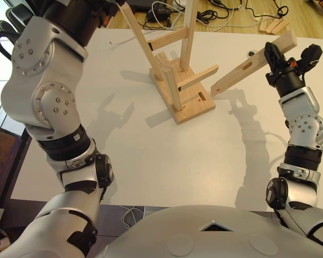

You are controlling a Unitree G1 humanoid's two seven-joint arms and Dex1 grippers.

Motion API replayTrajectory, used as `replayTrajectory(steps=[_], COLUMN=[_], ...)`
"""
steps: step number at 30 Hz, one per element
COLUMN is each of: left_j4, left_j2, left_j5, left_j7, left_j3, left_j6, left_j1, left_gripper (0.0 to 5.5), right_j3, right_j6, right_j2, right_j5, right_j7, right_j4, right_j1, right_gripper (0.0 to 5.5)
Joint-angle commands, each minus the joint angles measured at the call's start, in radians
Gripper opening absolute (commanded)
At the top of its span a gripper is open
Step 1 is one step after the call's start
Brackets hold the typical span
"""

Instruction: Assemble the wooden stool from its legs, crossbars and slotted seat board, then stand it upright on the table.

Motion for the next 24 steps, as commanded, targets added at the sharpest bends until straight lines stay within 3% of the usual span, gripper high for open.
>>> replayTrajectory(steps=[1, 10, 16, 24], left_j4=[-0.003, 0.007, -0.015, -0.052], left_j2=[0.010, 0.005, 0.012, 0.007], left_j5=[-0.008, -0.005, -0.006, -0.005], left_j7=[0.009, 0.014, 0.025, 0.054], left_j3=[-0.008, -0.024, -0.018, -0.010], left_j6=[0.006, -0.013, -0.006, -0.011], left_j1=[-0.001, -0.010, 0.006, 0.030], left_gripper=[3.77, 3.77, 3.77, 3.77], right_j3=[0.008, 0.138, 0.278, 0.307], right_j6=[0.034, 0.034, 0.012, 0.171], right_j2=[-0.001, -0.011, -0.137, -0.244], right_j5=[0.022, -0.116, -0.293, -0.250], right_j7=[0.020, 0.097, 0.121, 0.158], right_j4=[-0.037, 0.041, -0.012, -0.175], right_j1=[-0.019, 0.049, 0.039, -0.031], right_gripper=[1.00, 1.00, 1.01, 1.01])
